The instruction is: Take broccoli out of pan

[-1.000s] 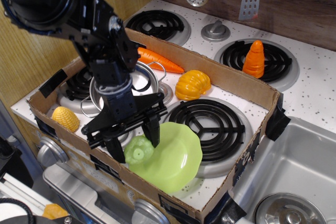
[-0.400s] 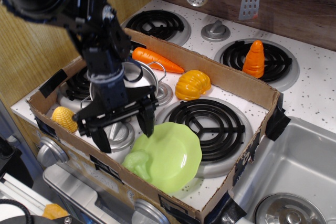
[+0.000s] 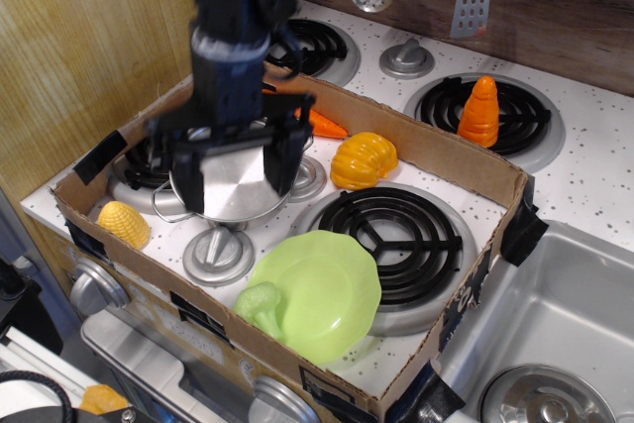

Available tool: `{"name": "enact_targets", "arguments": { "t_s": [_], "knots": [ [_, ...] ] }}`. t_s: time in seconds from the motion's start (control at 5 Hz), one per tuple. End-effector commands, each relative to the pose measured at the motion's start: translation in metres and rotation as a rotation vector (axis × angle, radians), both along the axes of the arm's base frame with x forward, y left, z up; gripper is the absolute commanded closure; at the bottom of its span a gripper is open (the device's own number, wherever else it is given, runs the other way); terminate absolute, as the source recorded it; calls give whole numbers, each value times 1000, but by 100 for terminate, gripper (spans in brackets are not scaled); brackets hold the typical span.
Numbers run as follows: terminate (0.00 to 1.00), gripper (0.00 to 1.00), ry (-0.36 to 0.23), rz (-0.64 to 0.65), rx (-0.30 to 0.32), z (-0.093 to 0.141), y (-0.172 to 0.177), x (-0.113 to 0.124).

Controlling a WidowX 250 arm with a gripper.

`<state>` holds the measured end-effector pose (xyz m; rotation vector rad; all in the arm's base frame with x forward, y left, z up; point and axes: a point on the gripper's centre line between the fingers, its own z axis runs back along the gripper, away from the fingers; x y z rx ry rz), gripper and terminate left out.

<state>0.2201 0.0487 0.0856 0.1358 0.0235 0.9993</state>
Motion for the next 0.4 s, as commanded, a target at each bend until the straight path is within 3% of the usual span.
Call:
{"name": "enact_targets", "arguments": {
  "t_s": [0.0, 0.2],
  "knots": [
    [0, 0, -198, -118, -38, 32, -7, 25],
    [100, 0, -268, -209, -31, 36, -14, 39]
  ]
}}
